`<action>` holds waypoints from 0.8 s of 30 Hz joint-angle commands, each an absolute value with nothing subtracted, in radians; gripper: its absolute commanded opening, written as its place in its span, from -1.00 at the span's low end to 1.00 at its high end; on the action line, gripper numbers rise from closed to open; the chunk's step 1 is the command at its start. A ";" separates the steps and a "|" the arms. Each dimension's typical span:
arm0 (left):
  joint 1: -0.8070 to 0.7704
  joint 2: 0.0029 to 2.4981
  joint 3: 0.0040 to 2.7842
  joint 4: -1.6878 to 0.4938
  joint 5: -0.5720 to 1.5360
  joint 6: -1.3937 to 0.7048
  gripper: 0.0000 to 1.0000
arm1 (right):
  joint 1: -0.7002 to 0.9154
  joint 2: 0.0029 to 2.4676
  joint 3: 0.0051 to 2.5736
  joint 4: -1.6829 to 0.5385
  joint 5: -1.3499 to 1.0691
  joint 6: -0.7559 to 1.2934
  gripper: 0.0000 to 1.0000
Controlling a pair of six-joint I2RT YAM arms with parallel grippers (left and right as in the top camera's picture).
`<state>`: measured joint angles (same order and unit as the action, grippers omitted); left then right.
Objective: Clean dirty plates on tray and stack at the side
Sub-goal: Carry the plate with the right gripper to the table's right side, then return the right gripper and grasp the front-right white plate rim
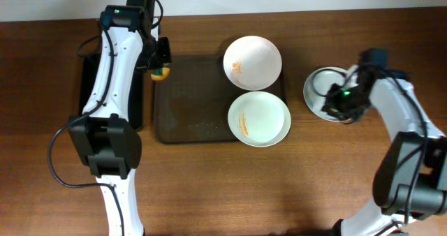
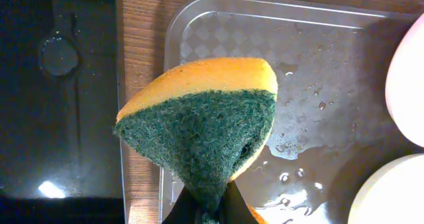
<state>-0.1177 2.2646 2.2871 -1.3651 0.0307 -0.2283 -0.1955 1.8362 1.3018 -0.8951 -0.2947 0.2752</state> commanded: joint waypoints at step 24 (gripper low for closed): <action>-0.142 2.265 2.292 -1.365 0.039 -0.208 -0.99 | 0.210 1.922 1.285 -0.850 -0.281 0.308 -0.92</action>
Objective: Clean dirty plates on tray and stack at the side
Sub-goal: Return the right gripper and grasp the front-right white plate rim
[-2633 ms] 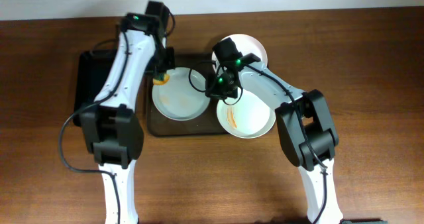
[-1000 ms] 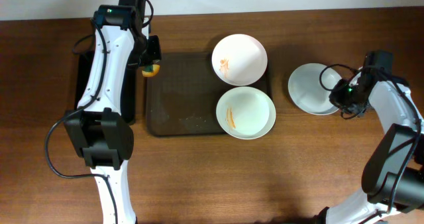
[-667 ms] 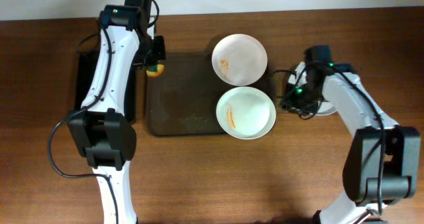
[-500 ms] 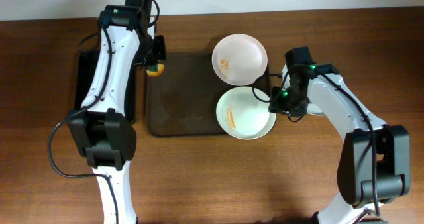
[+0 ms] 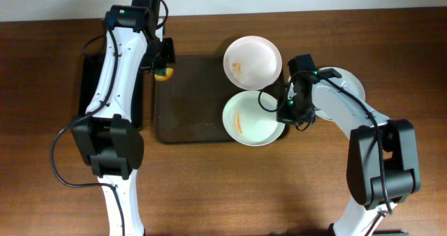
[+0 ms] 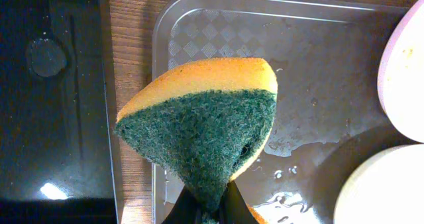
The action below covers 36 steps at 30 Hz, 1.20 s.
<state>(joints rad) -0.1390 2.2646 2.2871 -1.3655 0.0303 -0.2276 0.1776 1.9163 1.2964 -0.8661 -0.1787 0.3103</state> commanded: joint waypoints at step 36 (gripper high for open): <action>-0.144 2.265 2.292 -1.356 0.049 -0.194 -0.99 | 0.453 2.167 1.504 -0.524 -0.334 0.507 -0.47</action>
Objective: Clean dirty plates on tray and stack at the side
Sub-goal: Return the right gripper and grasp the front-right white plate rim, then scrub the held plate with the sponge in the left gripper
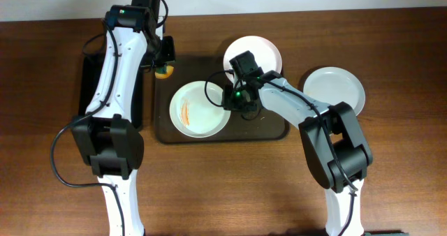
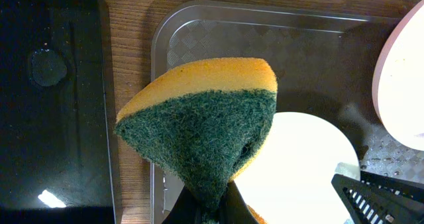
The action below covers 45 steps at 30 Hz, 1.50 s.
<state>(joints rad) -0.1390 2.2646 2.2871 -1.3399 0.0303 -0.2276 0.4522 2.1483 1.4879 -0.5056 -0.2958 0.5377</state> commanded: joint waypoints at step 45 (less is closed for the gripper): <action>-0.228 2.347 1.668 -0.969 0.375 0.413 -1.00 | 0.449 2.167 1.504 -0.509 -0.367 0.580 -0.91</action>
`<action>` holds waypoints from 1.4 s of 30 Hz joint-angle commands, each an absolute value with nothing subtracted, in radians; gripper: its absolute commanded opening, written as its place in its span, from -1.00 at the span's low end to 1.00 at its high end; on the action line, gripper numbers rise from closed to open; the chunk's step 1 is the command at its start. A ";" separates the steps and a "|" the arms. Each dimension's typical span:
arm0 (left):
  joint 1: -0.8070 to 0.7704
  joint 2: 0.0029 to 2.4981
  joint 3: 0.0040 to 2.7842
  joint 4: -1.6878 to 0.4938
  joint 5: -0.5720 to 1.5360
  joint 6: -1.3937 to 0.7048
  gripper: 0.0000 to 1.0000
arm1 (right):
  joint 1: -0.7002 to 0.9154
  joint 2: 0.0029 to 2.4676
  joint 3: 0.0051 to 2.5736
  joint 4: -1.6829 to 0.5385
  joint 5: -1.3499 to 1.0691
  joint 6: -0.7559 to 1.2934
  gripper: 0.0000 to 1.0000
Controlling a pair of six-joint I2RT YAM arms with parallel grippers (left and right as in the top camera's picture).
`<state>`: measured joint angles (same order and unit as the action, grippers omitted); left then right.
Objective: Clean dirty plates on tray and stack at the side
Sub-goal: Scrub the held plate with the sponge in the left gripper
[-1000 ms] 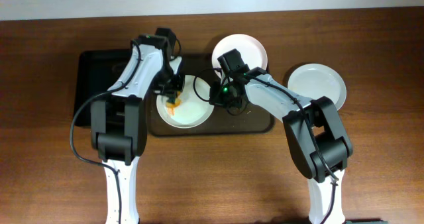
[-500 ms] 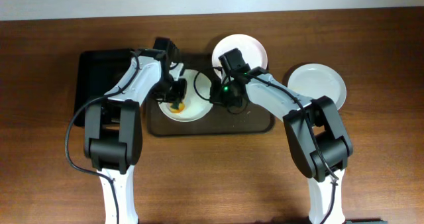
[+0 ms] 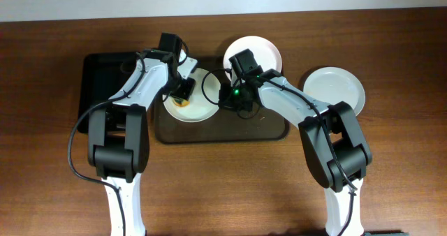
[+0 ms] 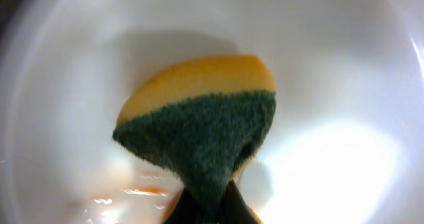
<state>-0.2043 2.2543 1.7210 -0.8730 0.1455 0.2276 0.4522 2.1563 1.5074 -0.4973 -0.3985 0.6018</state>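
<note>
A white plate [image 3: 202, 109] with an orange stain [image 4: 147, 191] lies on the left half of the brown tray [image 3: 230, 130]. My left gripper [image 3: 183, 91] is shut on a yellow sponge [image 4: 199, 85] whose green scouring side presses into this plate. My right gripper [image 3: 225, 96] sits at the plate's right rim and seems shut on it. A second stained plate [image 3: 260, 51] rests at the tray's back right corner. One clean white plate [image 3: 335, 89] lies on the table to the right of the tray.
A black flat tray [image 3: 105, 75] lies on the table left of the brown tray. The two arms nearly meet over the brown tray's left half. Bare wood lies in front of the trays.
My left gripper has moved right and down from the tray's back left corner, and the sponge is now in the stained plate. The plate sits slightly farther back and left; the right gripper remains at its rim.
First my right gripper was at the clean plate on the right, with two stained plates on the tray's right side. It then reached the nearer stained plate, which was later on the tray's left half. The left gripper held the sponge throughout and now has it in that plate.
</note>
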 commanded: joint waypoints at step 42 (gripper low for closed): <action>-0.210 2.347 1.668 -0.977 -0.093 0.054 -0.99 | 0.517 2.234 1.504 -0.381 -0.363 0.682 -0.67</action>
<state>-0.2035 2.2520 1.7184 -1.0214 -0.1940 0.0383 0.4847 2.2135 1.5024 -0.3779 -0.4671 0.5961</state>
